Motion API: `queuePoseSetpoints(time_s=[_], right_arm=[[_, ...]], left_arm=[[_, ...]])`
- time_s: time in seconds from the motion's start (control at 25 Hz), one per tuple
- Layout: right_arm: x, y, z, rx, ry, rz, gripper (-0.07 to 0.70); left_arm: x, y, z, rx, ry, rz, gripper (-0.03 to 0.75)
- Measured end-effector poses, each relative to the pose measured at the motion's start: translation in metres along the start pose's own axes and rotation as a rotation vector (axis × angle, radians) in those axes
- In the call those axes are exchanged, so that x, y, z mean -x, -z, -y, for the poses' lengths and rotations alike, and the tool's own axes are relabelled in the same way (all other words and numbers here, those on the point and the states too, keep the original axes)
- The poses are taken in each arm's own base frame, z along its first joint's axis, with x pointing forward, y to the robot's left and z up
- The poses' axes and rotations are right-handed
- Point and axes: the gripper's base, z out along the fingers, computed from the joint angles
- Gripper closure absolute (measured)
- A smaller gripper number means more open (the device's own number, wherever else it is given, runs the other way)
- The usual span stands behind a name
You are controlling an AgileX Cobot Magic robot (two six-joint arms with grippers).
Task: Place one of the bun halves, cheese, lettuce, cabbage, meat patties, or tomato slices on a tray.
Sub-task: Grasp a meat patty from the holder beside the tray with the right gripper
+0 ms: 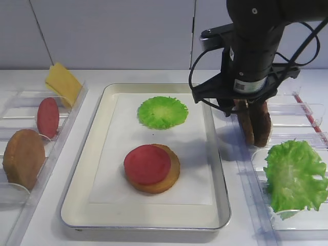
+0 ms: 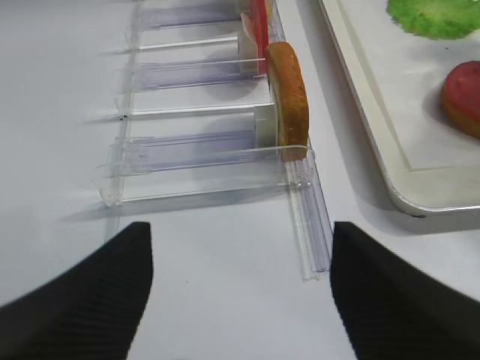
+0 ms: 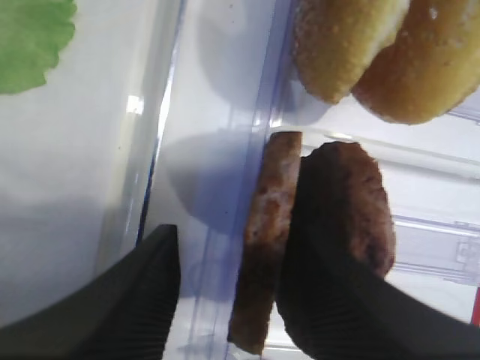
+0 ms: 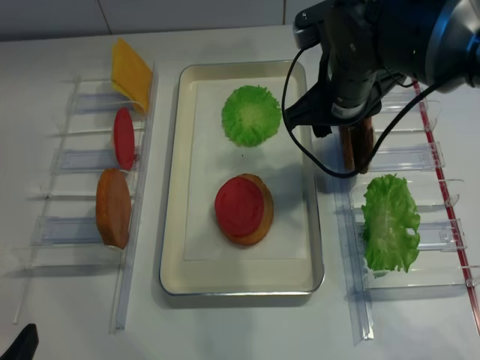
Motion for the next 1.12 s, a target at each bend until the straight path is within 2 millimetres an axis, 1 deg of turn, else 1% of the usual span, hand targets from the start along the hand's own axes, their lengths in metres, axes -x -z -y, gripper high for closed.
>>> queuePoseSetpoints(time_s=[0.24,0.48,0.68,0.76,0.96,1.12], right_arm=[[0.001,0.0,0.002,-0.026,-0.04,0.006,0.241],[0.0,-0.009,0.001,-0.042,-0.052,-0.029,0.241],[-0.001,-0.01,0.001,-0.048,-0.053,-0.036,0.252],[-0.001,-0.01,0.001,-0.051,-0.051,-0.036,0.293],[-0.001,-0.01,0.002,-0.058,-0.047,-0.034,0.464],[-0.001,-0.01,0.002,-0.065,-0.046,-0.035,0.47]], left_arm=[[0.0,0.0,0.0,0.0,0.0,0.0,0.242],[0.0,0.0,0.0,0.0,0.0,0.0,0.242],[0.0,0.0,0.0,0.0,0.0,0.0,0.242],[0.0,0.0,0.0,0.0,0.0,0.0,0.242],[0.0,0.0,0.0,0.0,0.002,0.0,0.242],[0.0,0.0,0.0,0.0,0.002,0.0,0.242]])
